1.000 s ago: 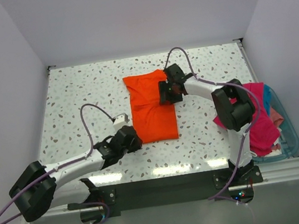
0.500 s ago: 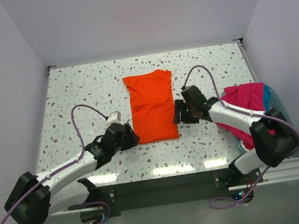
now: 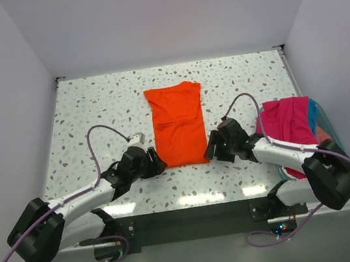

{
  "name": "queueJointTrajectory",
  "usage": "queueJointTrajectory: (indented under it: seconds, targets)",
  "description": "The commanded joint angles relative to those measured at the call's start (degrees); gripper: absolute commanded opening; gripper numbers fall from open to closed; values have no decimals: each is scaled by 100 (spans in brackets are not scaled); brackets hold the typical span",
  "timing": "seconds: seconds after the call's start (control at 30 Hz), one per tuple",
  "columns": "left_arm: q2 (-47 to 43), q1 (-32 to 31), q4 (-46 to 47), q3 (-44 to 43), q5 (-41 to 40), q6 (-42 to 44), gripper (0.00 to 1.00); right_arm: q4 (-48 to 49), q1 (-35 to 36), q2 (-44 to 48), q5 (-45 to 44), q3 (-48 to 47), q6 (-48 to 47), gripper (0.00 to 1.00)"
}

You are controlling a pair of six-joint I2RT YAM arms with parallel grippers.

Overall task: Fold and stack the t-shirts
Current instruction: Fold the tshirt

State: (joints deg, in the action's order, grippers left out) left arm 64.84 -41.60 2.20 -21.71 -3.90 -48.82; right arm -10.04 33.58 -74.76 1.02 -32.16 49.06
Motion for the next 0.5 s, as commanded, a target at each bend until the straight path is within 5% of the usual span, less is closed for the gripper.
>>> queueJointTrajectory:
  seconds: [0.0, 0.47]
  targets:
    - [72, 82, 422, 9, 48, 74, 57, 556, 25, 146, -5, 96, 437, 62]
    - [591, 197, 773, 211, -190, -365, 53, 1443, 69, 59, 39, 799, 1422, 50]
